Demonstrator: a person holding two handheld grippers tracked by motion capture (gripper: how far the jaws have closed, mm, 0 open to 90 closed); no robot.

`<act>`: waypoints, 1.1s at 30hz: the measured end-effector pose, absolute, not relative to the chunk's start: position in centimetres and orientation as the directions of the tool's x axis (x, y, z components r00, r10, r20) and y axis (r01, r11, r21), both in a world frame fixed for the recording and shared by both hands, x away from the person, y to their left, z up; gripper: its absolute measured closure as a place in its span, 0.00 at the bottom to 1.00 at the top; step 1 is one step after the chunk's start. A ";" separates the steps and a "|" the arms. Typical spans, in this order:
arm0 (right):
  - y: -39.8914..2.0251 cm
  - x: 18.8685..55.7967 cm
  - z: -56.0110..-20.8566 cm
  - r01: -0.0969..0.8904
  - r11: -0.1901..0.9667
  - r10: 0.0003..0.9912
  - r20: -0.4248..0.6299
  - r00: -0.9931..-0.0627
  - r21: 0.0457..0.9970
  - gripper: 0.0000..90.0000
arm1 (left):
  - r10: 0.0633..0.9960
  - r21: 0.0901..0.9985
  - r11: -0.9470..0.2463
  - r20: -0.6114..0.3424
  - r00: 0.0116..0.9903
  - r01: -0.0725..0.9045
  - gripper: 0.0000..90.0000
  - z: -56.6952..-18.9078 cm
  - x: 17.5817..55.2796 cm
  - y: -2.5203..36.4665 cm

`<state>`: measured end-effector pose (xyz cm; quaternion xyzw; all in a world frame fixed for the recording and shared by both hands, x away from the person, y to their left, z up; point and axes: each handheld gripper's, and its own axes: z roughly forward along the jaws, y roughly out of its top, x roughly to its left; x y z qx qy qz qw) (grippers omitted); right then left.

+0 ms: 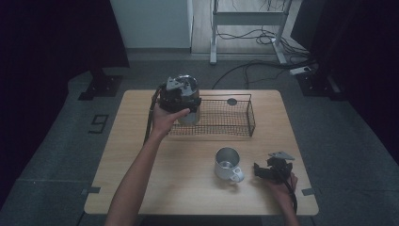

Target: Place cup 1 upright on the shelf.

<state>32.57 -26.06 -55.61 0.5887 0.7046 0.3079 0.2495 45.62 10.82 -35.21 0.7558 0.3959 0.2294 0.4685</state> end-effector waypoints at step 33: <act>-26.1 32.6 -55.6 0.677 0.116 0.983 0.011 -0.181 0.727 0.06 | 0.846 0.866 -0.229 -0.049 0.530 0.445 0.04 -38.0 50.7 10.2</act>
